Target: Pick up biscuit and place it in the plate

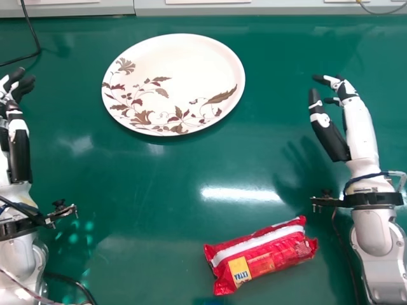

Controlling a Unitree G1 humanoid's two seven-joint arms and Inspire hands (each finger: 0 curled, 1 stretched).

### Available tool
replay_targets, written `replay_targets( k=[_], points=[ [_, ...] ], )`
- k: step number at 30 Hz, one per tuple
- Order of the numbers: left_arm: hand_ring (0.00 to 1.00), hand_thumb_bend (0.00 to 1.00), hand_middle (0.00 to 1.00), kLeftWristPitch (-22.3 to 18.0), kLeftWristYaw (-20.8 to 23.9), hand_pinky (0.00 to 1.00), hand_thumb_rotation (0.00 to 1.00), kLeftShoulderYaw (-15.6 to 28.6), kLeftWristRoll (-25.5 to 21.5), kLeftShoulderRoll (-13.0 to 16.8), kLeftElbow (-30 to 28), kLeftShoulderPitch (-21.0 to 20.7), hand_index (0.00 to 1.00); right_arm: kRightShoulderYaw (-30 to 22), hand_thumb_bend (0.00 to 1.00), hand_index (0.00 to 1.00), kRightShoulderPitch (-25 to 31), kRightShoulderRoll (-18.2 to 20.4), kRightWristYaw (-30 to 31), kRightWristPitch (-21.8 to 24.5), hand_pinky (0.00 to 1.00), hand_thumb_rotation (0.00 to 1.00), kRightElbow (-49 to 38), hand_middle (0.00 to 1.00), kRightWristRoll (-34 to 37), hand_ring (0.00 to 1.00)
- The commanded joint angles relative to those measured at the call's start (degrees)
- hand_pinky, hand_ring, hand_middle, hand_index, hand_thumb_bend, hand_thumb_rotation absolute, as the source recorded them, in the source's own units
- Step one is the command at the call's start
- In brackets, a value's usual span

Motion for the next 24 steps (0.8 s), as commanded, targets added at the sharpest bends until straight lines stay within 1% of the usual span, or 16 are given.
replay_targets(
  k=[1, 4, 8, 11, 13, 14, 16, 19, 21, 23, 24],
  points=[
    [0.83, 0.02, 0.81, 0.4, 0.42, 0.9, 0.0, -2.12, -0.05, -3.35, 3.75, 2.81, 0.84, -0.76, 0.67, 0.83, 0.95, -1.26, 0.3, -0.91, 0.74, 0.49, -1.05, 0.87, -0.48, 0.83],
    [0.82, 0.02, 0.81, 1.36, 0.32, 0.88, 0.0, -2.27, -0.1, -3.61, 2.97, 3.19, 0.83, -1.26, 0.67, 0.83, 0.88, -2.42, 0.69, -1.69, 0.73, 0.48, -1.52, 0.87, -0.29, 0.82],
    [0.85, 0.02, 0.82, 2.06, -0.16, 0.95, 0.0, -2.56, -0.99, -3.91, 2.01, 3.74, 0.85, -1.74, 0.67, 0.84, 1.05, -3.75, 1.88, -2.23, 0.73, 0.48, -2.46, 0.87, 0.14, 0.83],
    [0.86, 0.03, 0.83, 0.52, -0.36, 0.97, 0.0, -2.59, -1.37, -3.66, 3.39, 3.69, 0.86, -2.2, 0.69, 0.86, 1.87, -6.1, 5.6, -2.84, 0.74, 0.52, -4.14, 0.89, 1.77, 0.85],
    [0.86, 0.02, 0.83, 0.54, -0.65, 0.98, 0.0, -2.64, -1.59, -3.6, 2.98, 4.08, 0.86, -2.53, 0.74, 0.87, 2.67, -7.94, 8.85, -3.01, 0.75, 0.55, -5.52, 0.9, 3.25, 0.86],
    [0.86, 0.02, 0.83, 0.61, -0.82, 0.98, 0.0, -2.67, -1.74, -3.59, 2.74, 4.32, 0.86, -2.77, 0.77, 0.88, 3.18, -9.11, 11.16, -3.06, 0.76, 0.55, -6.31, 0.91, 4.82, 0.87],
    [0.87, 0.02, 0.84, 0.45, -1.05, 0.99, 0.0, -2.68, -1.78, -3.49, 2.53, 4.74, 0.87, -3.43, 0.83, 0.9, 4.26, -11.84, 16.45, -3.35, 0.79, 0.47, -7.8, 0.94, 8.9, 0.89],
    [0.87, 0.03, 0.84, 0.67, -1.46, 0.98, 0.0, -2.74, -1.83, -3.46, 1.74, 5.46, 0.87, -4.7, 0.88, 0.94, 5.82, -16.3, 23.33, -4.77, 0.8, 0.46, -9.15, 0.96, 13.36, 0.9],
    [0.86, 0.03, 0.83, 0.21, -1.6, 0.95, 0.0, -2.78, -1.71, -3.32, 1.74, 5.62, 0.86, -5.76, 0.92, 0.94, 7.51, -18.52, 26.95, -4.64, 0.78, 0.46, -10.91, 0.96, 14.92, 0.89],
    [0.85, 0.03, 0.83, 0.1, -2.01, 0.94, 0.0, -2.87, -2.04, -3.2, 1.5, 5.88, 0.86, -6.64, 0.95, 0.95, 9.43, -20.49, 30.02, -4.54, 0.76, 0.49, -12.81, 0.97, 15.28, 0.89],
    [0.85, 0.03, 0.83, 0.17, -2.17, 0.93, 0.0, -2.87, -2.11, -3.15, 1.3, 6.02, 0.86, -6.95, 0.97, 0.95, 10.44, -21.44, 31.36, -4.74, 0.73, 0.51, -13.73, 0.96, 14.92, 0.88]
  ],
)
